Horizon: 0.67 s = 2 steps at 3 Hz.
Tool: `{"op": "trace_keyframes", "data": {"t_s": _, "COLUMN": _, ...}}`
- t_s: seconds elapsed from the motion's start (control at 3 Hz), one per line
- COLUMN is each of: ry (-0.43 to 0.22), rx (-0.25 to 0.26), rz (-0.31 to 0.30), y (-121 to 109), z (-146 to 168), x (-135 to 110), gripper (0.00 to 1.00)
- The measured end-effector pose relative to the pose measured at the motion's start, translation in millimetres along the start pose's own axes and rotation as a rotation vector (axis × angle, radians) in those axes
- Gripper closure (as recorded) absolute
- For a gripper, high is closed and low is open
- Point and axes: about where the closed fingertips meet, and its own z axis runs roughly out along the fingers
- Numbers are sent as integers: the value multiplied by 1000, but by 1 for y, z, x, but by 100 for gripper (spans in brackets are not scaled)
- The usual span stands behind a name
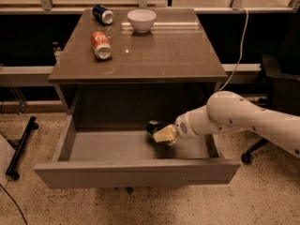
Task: Place green can into top drawer
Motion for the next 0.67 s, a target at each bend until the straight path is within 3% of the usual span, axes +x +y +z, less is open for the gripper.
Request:
{"op": "trace_keyframes", "data": {"t_s": 0.33, "ry": 2, "rx": -2, "rz": -1, "y": 1, "z": 1, "x": 0, "gripper": 0}}
{"op": "trace_keyframes", "data": {"t_s": 0.67, "ry": 2, "rx": -2, "rz": -1, "y": 1, "z": 1, "x": 0, "gripper": 0}}
